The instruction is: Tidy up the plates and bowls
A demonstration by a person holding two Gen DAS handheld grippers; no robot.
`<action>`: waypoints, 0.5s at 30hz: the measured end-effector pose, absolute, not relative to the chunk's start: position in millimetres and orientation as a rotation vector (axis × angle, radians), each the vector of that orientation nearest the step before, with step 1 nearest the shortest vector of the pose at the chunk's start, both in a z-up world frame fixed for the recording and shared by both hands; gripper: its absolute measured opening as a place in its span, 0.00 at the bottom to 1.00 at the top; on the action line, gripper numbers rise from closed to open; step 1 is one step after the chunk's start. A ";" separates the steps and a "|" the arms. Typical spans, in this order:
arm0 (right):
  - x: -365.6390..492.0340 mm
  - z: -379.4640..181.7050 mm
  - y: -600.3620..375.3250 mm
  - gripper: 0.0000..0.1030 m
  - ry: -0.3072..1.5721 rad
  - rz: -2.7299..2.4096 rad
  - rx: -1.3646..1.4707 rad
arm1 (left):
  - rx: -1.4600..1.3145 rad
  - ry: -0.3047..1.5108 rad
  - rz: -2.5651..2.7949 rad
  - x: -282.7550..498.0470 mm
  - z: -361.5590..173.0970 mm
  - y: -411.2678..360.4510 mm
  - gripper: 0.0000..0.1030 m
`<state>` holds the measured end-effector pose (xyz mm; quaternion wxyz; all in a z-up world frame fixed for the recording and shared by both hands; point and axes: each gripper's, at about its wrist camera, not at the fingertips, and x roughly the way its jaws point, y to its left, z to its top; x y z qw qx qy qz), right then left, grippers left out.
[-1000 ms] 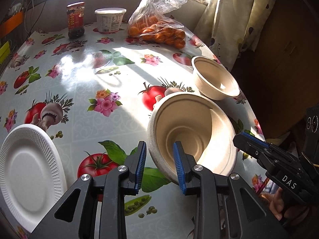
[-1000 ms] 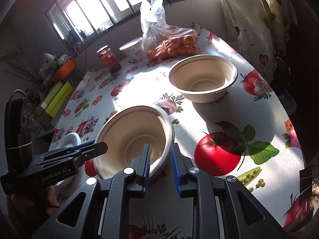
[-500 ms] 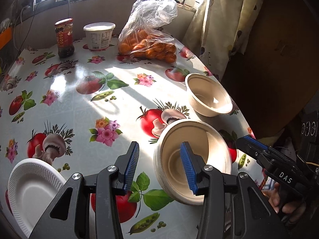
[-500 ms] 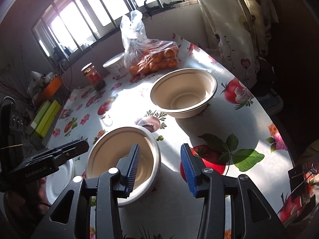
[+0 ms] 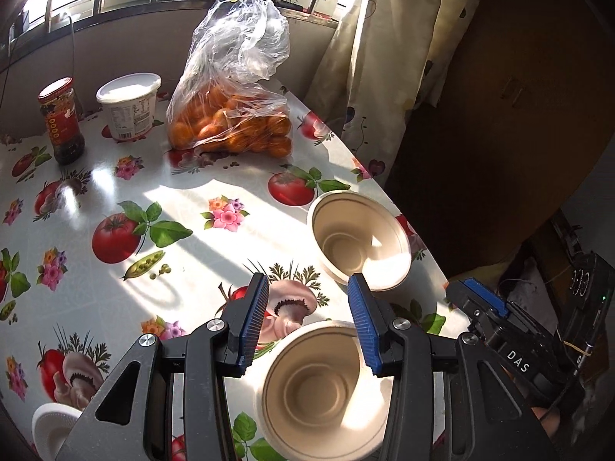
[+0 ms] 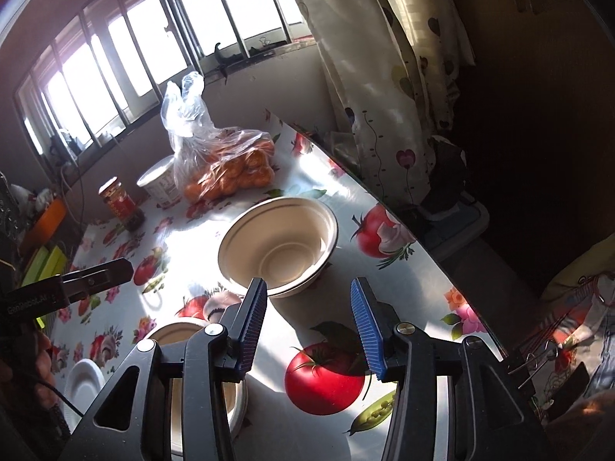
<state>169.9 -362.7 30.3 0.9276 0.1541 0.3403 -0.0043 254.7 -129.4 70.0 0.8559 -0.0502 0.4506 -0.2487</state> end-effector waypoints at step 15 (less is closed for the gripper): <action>207.5 24.8 -373.1 0.44 0.714 0.020 0.240 | -0.098 1.012 -0.504 280.8 44.0 -155.7 0.43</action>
